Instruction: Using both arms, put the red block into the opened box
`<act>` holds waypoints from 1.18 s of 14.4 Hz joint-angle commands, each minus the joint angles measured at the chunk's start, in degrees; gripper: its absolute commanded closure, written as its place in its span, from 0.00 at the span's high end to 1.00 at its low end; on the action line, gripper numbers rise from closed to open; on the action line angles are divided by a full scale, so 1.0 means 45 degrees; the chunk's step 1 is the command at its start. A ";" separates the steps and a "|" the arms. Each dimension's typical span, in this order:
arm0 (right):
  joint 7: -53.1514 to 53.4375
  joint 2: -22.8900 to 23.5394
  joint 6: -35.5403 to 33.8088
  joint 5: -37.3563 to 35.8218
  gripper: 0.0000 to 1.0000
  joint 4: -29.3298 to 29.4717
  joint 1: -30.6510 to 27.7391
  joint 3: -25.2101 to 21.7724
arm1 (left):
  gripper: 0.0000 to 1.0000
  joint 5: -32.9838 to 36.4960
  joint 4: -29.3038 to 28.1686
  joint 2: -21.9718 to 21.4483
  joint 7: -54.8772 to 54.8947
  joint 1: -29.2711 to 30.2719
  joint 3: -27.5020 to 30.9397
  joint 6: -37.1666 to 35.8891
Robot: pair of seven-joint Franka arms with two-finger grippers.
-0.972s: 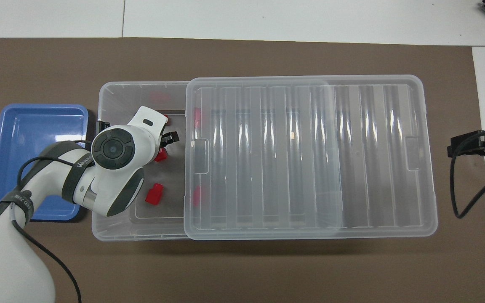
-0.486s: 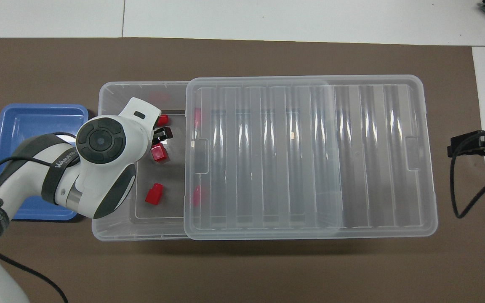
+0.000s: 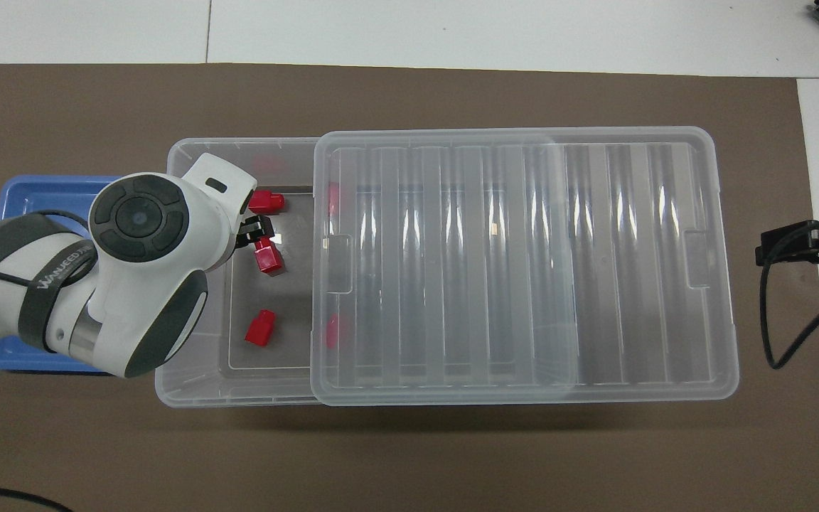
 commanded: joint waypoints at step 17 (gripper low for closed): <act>0.0251 -0.0149 0.0039 0.0107 1.00 -0.0251 -0.0007 -0.0017 | 1.00 -0.1792 0.2864 -0.2595 1.1084 0.4828 0.0595 -0.6057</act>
